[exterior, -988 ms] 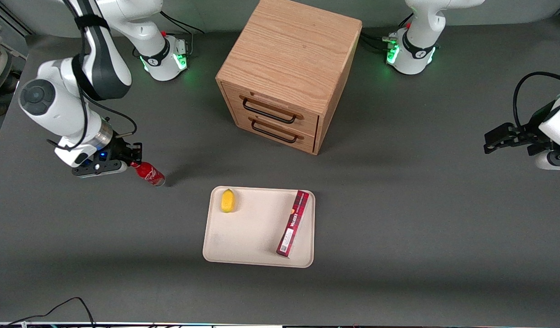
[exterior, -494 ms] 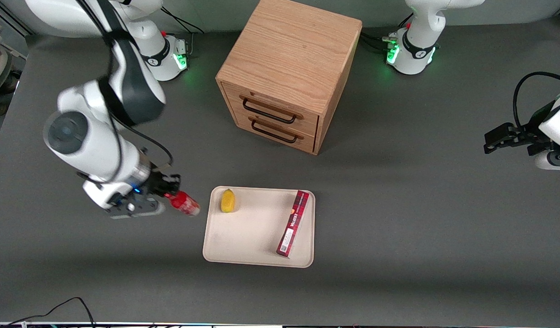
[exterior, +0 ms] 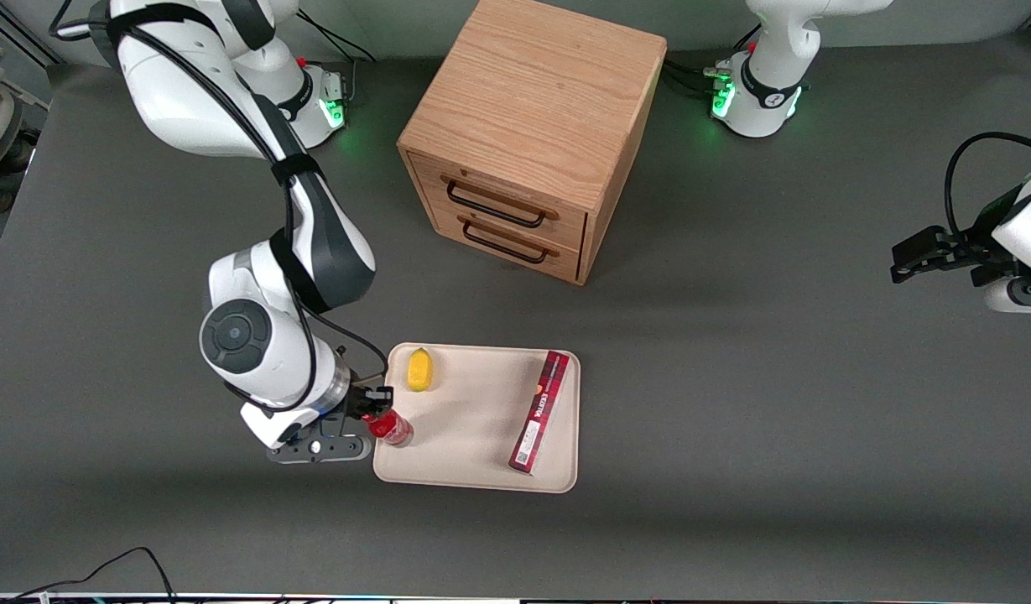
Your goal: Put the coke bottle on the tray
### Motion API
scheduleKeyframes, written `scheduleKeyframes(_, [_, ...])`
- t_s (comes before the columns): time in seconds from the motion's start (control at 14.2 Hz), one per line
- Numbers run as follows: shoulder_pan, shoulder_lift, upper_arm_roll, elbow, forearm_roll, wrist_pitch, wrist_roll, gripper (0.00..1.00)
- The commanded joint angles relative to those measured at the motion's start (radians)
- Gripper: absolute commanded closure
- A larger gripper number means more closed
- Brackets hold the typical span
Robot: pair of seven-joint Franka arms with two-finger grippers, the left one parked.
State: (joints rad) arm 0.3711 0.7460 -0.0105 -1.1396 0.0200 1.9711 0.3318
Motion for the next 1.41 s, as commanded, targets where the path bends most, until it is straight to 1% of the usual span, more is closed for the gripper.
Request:
scheduleKeyframes(0.0, [0.019,0.035,-0.019,0.05,0.02,0.024,0.024,1.0])
scheduleKeyframes(0.07, [0.019,0.044,-0.019,0.05,0.02,0.04,0.023,1.0])
scheduleKeyframes(0.14, [0.019,0.053,-0.019,0.046,0.02,0.055,0.026,0.48])
scheduleKeyframes(0.21, [0.019,0.053,-0.02,0.04,0.02,0.061,0.027,0.0])
scheduleKeyframes(0.42, [0.015,0.049,-0.022,0.041,0.018,0.058,0.021,0.0])
scheduleKeyframes(0.49, [0.012,0.023,-0.025,0.044,0.012,0.033,0.012,0.0])
scheduleKeyframes(0.71, [-0.003,-0.123,-0.045,0.052,-0.006,-0.197,0.009,0.0])
scheduleKeyframes(0.85, [-0.064,-0.239,-0.033,0.034,-0.005,-0.302,0.006,0.0])
scheduleKeyframes(0.92, [-0.087,-0.298,-0.031,0.011,-0.005,-0.363,-0.029,0.0])
scheduleKeyframes(0.99, [-0.113,-0.362,-0.029,-0.017,-0.005,-0.382,-0.086,0.0])
scheduleKeyframes(1.13, [-0.17,-0.475,-0.029,-0.109,-0.003,-0.388,-0.129,0.0])
scheduleKeyframes(1.27, [-0.227,-0.606,-0.026,-0.257,-0.005,-0.353,-0.138,0.0])
scheduleKeyframes(1.34, [-0.254,-0.666,-0.026,-0.326,-0.005,-0.332,-0.177,0.0])
